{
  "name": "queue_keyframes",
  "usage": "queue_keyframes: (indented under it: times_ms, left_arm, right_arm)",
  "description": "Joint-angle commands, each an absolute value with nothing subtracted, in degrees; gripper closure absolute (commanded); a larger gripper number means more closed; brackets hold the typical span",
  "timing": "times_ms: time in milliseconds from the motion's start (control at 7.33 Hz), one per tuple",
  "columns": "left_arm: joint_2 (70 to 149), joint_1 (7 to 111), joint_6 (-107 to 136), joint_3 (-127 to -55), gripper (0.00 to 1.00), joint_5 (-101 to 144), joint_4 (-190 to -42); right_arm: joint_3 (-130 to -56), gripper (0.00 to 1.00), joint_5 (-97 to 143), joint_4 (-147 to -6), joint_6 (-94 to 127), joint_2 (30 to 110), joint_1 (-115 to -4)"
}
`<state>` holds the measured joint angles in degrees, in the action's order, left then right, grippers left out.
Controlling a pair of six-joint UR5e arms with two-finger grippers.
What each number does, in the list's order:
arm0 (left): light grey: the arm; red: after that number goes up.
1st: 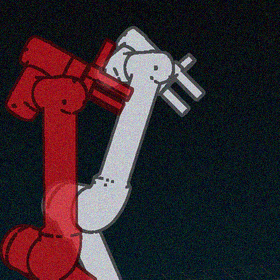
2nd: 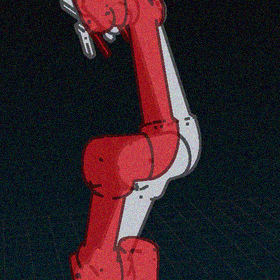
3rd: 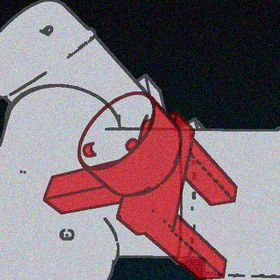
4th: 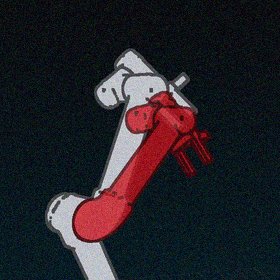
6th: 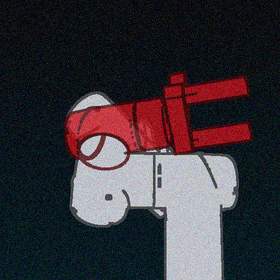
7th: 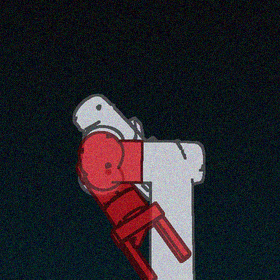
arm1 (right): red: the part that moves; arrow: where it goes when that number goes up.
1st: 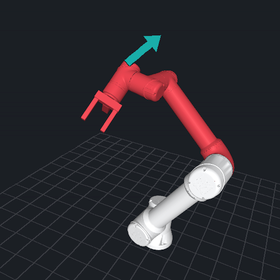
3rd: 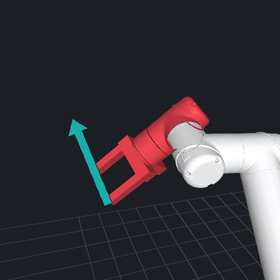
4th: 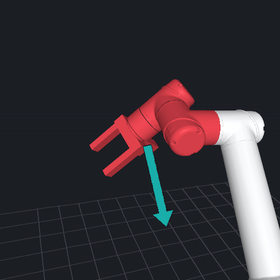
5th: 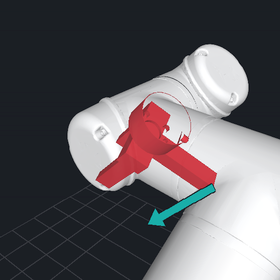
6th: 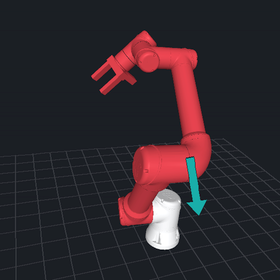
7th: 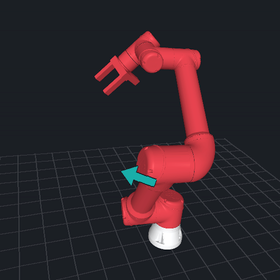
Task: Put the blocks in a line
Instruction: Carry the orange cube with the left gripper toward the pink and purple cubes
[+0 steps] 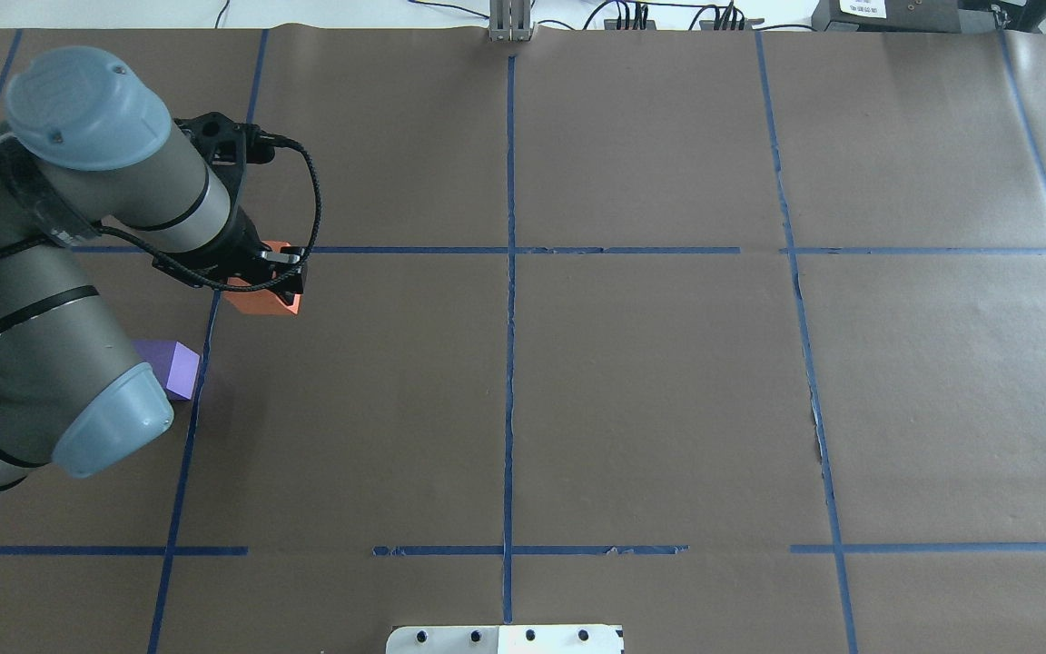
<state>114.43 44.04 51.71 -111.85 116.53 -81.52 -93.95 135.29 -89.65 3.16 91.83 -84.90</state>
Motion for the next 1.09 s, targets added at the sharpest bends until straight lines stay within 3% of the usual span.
queue_keyframes:
  times_ms: [0, 955]
  left_arm:
    - [108.1, 46.7, 47.5, -108.4, 1.00, 116.5, -91.3]
    - [109.0, 50.3, 44.3, -95.0, 1.00, 119.0, -96.8]
  right_arm:
    - [-93.9, 0.00, 135.3, -89.6, 3.2, 91.8, -84.9]
    - [-94.0, 0.00, 135.3, -89.6, 3.2, 91.8, -84.9]
